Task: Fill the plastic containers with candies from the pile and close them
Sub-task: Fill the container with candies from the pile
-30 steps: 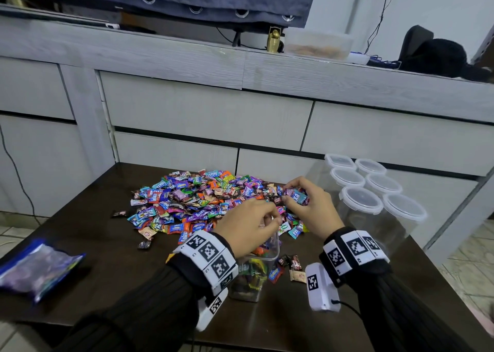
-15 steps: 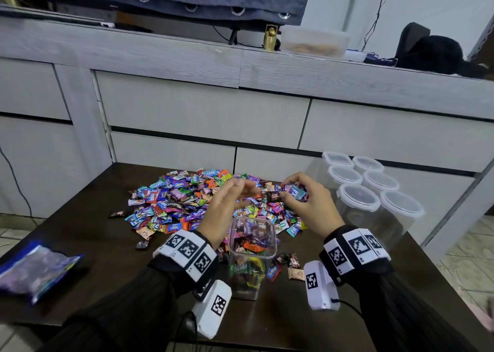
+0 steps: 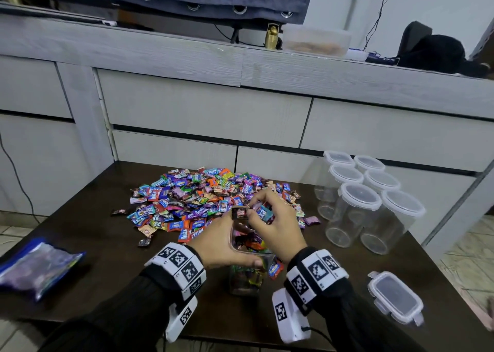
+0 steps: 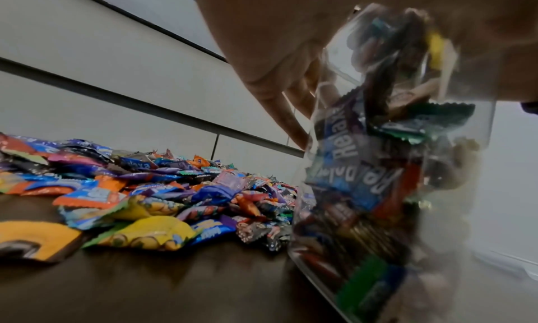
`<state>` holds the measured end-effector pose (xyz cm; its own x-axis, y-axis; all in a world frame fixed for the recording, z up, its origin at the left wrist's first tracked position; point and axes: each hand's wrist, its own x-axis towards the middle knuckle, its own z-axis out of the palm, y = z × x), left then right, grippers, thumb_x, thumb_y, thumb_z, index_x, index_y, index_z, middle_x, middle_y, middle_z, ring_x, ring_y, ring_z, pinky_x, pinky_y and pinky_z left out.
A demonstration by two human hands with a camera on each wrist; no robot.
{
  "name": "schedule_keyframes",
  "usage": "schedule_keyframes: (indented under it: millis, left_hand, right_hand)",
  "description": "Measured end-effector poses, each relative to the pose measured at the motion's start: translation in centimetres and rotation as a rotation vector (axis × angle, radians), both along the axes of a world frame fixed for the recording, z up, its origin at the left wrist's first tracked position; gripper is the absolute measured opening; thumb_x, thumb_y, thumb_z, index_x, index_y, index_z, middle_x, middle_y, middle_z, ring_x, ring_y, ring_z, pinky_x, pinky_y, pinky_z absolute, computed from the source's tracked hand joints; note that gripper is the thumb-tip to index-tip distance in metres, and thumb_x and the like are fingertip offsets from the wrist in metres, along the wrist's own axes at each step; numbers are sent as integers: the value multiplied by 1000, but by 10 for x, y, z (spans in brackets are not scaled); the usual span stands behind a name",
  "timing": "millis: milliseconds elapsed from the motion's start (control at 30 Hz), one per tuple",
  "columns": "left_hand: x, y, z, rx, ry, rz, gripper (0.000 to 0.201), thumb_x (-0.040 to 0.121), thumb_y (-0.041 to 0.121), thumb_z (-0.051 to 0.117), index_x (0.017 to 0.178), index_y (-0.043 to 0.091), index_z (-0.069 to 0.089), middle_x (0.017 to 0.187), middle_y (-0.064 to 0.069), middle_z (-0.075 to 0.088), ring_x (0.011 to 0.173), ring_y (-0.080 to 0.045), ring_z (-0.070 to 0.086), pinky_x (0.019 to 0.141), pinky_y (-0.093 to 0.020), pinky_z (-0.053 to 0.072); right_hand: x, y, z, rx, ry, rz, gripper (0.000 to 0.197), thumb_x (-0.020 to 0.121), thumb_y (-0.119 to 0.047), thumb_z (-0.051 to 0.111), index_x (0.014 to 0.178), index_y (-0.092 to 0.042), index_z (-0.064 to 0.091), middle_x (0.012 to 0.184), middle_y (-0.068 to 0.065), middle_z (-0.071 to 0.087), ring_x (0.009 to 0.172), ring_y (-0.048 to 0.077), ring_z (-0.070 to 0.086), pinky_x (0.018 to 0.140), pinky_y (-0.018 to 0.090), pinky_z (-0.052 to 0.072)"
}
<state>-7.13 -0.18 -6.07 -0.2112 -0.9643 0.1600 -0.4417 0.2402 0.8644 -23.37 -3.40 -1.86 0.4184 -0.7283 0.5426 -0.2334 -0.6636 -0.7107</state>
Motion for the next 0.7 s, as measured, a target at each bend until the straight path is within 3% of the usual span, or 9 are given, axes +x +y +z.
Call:
schedule_keyframes:
  millis: [67, 167, 267, 300, 400, 500, 600, 700]
  left_hand:
    - [-2, 2, 3, -21, -18, 1, 83, 48, 72, 83, 115, 75, 35, 121, 39, 51, 114, 12, 54, 92, -15, 49]
    - [-3, 1, 2, -38, 24, -6, 88, 51, 64, 87, 123, 62, 37, 125, 32, 53, 118, 6, 55, 97, -23, 50]
    - [-1, 0, -1, -16, 34, -2, 88, 53, 56, 90, 125, 53, 39, 126, 23, 57, 120, 2, 55, 102, -29, 49]
    - [-1, 1, -1, -11, 22, 3, 85, 53, 55, 90, 121, 56, 40, 124, 24, 58, 119, 4, 55, 101, -25, 48]
    - [-1, 3, 3, -12, -34, 29, 83, 53, 59, 87, 117, 64, 35, 119, 34, 55, 115, 17, 50, 92, -3, 39]
    - [-1, 4, 6, -5, -47, 22, 88, 54, 58, 86, 123, 58, 31, 127, 32, 49, 117, 21, 44, 92, -1, 37]
    - [0, 4, 7, 10, -42, 6, 88, 52, 59, 86, 123, 57, 32, 130, 26, 49, 120, 15, 46, 97, -11, 41]
    - [-2, 6, 8, 25, -8, -5, 85, 52, 53, 86, 120, 54, 35, 126, 26, 49, 116, 18, 47, 94, -8, 41]
  right_hand:
    - [2, 2, -4, -32, 3, -12, 13, 83, -13, 62, 87, -22, 54, 79, -13, 57, 73, 0, 55, 64, 12, 41]
    - [3, 2, -5, -63, 26, -48, 9, 84, -24, 61, 81, -26, 52, 70, -15, 55, 67, 2, 54, 58, 17, 41]
    - [3, 2, -7, -122, 42, -59, 16, 86, -26, 59, 73, -19, 54, 60, -16, 49, 60, 0, 50, 54, 12, 34]
    - [3, 2, -8, -136, 43, -61, 22, 88, -29, 57, 70, -16, 55, 60, -14, 49, 60, 1, 49, 54, 12, 34]
    - [5, 3, -9, -100, 21, -49, 36, 95, -33, 48, 72, -8, 61, 62, -1, 57, 59, 9, 52, 56, 26, 40]
    - [5, 4, -9, -31, 15, -23, 36, 98, -34, 41, 81, -10, 60, 69, 2, 60, 65, 12, 56, 59, 28, 44]
    - [4, 4, -9, -74, 50, -41, 20, 94, -31, 52, 87, -15, 61, 77, -9, 59, 74, 4, 56, 64, 18, 44]
    - [5, 3, -10, -97, 35, -34, 13, 88, -26, 63, 83, -15, 64, 76, -7, 62, 71, 3, 56, 64, 13, 42]
